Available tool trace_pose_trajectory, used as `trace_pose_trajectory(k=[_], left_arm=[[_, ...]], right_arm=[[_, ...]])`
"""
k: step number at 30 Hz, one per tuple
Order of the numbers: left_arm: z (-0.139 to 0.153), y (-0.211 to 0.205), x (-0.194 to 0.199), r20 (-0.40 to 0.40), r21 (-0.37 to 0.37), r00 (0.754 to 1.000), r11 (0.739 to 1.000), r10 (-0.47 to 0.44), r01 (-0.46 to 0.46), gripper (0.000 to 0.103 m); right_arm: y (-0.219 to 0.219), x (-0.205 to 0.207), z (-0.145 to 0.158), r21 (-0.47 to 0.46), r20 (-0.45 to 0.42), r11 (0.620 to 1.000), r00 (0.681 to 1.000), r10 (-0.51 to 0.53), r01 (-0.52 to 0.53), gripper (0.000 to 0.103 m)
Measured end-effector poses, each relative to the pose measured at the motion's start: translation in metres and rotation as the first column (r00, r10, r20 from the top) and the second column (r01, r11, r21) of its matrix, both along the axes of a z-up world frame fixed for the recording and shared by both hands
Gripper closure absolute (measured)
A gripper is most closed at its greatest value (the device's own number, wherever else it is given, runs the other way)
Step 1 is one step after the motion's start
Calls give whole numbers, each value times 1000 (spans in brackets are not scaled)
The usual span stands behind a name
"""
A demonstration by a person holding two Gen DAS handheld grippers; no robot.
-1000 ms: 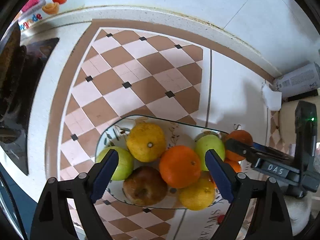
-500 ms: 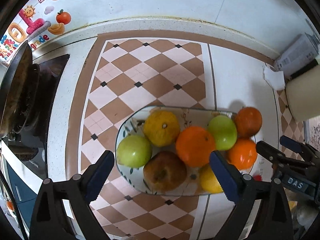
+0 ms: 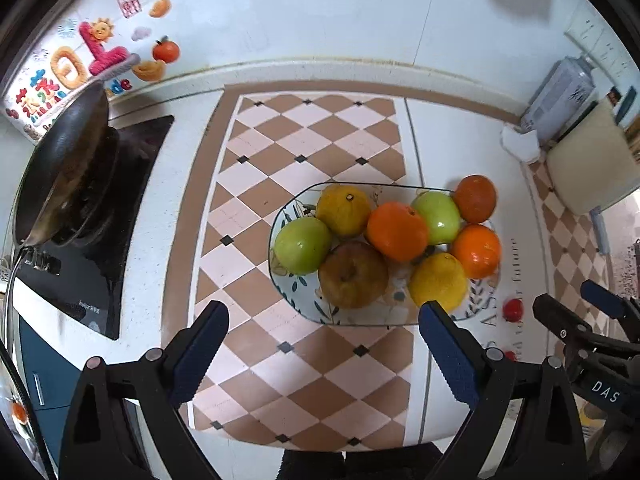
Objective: Organize fruits
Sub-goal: 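Lift both tools back from the plate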
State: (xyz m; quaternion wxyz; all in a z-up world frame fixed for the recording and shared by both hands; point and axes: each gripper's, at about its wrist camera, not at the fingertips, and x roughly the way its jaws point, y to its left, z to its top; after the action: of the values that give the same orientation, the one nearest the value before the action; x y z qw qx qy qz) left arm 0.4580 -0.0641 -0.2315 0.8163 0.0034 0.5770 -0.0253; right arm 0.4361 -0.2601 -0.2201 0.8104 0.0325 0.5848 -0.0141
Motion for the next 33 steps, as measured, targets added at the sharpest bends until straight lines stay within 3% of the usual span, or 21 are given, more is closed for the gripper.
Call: trace_pose_trajectory(k=[17,33], left_arm=[[88,18,-88,214,-16,976,999,-29,33,6],[110,29,-131,279,-50,960,997,-35,51,6]], right_arm=[[36,-94,99,-25,211,1000,977,8,-3,13],[49,-149,137,-30,285,999,958,-33,43,12]])
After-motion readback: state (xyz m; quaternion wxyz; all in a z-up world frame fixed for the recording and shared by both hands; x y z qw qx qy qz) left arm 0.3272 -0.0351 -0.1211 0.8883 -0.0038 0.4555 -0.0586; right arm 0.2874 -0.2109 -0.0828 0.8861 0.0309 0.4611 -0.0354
